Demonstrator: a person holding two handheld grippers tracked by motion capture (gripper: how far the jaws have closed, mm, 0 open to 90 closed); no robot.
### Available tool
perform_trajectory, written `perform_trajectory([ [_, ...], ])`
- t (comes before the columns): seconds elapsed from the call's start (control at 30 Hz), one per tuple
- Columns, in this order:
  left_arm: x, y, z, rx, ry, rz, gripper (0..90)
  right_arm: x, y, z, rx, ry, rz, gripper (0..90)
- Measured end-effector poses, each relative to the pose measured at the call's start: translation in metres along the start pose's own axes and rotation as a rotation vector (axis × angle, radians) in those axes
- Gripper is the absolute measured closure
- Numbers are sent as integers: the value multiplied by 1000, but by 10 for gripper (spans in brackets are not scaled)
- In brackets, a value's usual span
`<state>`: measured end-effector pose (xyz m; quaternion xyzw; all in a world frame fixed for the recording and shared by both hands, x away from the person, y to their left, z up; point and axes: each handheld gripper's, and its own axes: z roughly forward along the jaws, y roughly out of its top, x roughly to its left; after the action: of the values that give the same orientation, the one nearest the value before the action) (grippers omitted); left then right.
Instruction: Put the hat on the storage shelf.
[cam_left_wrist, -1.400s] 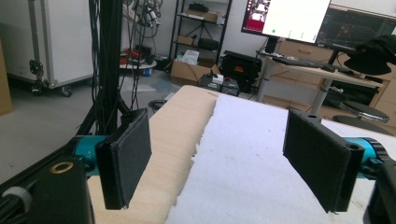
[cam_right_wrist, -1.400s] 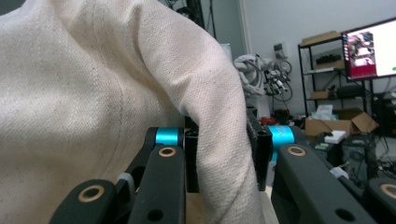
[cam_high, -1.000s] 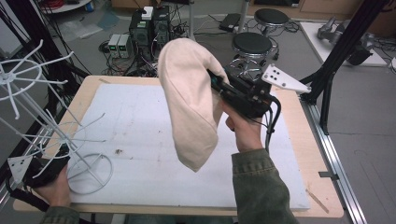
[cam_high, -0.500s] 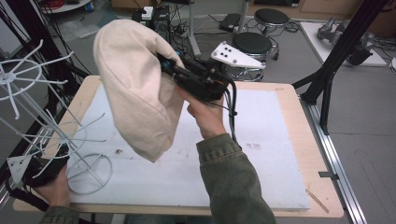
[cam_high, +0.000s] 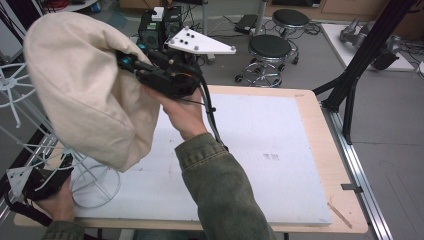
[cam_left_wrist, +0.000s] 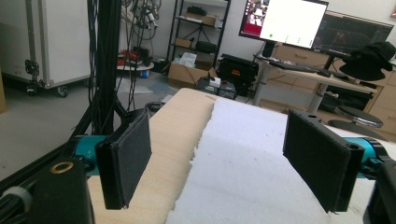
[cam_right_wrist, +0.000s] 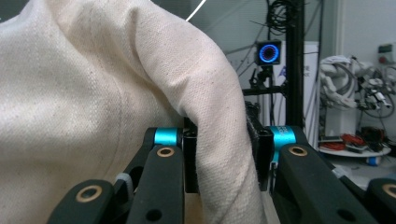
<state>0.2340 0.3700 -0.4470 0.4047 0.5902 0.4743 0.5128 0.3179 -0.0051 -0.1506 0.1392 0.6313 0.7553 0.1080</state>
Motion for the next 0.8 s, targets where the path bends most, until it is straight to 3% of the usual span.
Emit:
perform_trajectory([
  [0.37, 4, 0, -1, -1, 9, -20, 237, 24, 1, 41, 87, 45, -72, 717],
  [0.5, 7, 0, -1, 1, 15, -33, 236, 29, -6, 48, 159, 39, -116, 691],
  [0.8, 8, 0, -2, -2, 20, -41, 237, 26, -17, 46, 176, 68, -48, 466],
])
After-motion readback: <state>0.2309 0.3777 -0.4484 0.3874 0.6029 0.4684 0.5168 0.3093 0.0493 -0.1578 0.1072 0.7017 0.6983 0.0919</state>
